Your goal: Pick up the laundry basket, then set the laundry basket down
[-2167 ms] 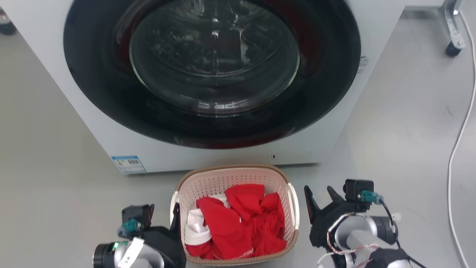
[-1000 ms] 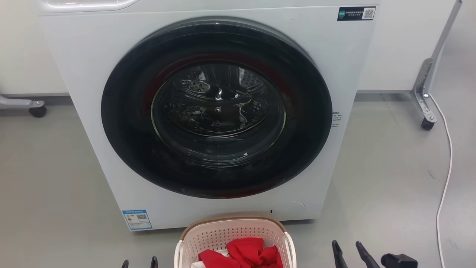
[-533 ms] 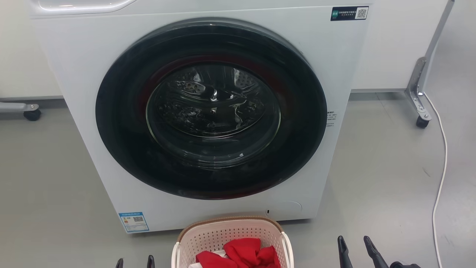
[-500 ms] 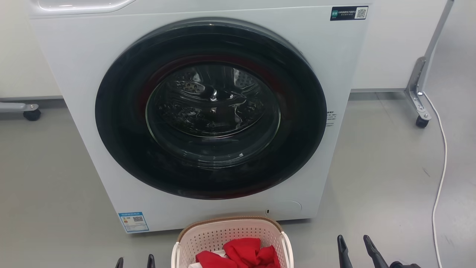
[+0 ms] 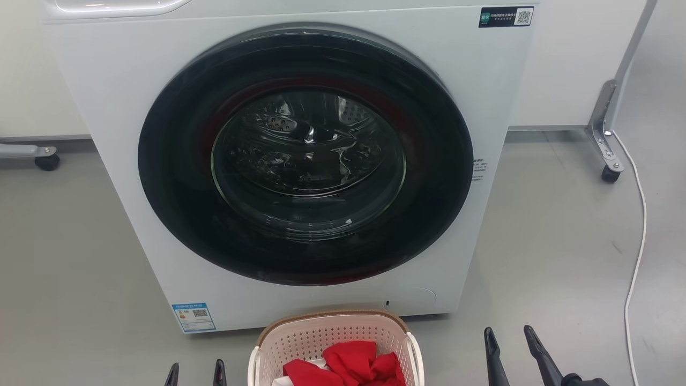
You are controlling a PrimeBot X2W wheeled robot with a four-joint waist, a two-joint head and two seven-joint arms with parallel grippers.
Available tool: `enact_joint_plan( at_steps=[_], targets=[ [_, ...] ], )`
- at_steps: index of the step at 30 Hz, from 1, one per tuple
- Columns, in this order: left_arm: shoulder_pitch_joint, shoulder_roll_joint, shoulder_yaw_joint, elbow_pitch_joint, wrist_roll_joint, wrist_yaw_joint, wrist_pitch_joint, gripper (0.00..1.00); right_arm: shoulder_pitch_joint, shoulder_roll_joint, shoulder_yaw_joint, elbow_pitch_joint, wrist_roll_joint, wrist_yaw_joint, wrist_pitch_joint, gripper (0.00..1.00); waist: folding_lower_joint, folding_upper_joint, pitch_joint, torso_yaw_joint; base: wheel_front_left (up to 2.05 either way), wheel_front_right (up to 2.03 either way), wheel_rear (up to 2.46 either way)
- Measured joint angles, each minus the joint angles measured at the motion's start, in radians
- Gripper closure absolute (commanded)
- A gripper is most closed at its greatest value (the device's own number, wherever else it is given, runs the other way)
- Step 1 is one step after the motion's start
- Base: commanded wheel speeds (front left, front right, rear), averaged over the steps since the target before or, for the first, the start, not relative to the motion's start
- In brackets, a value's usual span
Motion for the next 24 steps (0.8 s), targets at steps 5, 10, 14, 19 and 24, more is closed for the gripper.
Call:
enact_joint_plan(
  at_steps=[5,10,14,19,24],
  targets=[
    [0.0,-0.001,0.004,-0.003,0.003,0.0,0.0,0.0,0.013,0.007,-0.003,-0.01,-0.01,0.0,0.0,0.0,0.0,0.0,0.0,0.004,0.0,0.0,0.0],
    [0.0,-0.003,0.002,-0.007,0.007,0.0,0.0,1.0,0.014,0.009,-0.005,-0.014,-0.013,0.0,0.001,1.0,0.0,0.0,-0.003,0.007,0.0,0.0,0.0],
    [0.002,-0.006,-0.002,0.04,0.007,-0.001,0.002,1.0,0.034,0.01,0.001,0.032,-0.009,0.0,0.003,1.0,0.0,0.0,-0.003,0.007,0.0,0.0,0.0],
    [0.003,-0.006,0.004,0.057,-0.015,-0.008,0.012,1.0,0.043,0.012,-0.012,0.048,0.016,0.006,0.012,1.0,0.0,0.0,0.0,0.007,0.0,0.0,0.0],
    [-0.003,-0.007,0.019,0.066,-0.078,-0.02,0.029,1.0,0.033,0.014,-0.037,0.055,0.077,0.017,0.03,1.0,0.0,0.0,0.008,0.007,0.0,0.0,0.0]
  ],
)
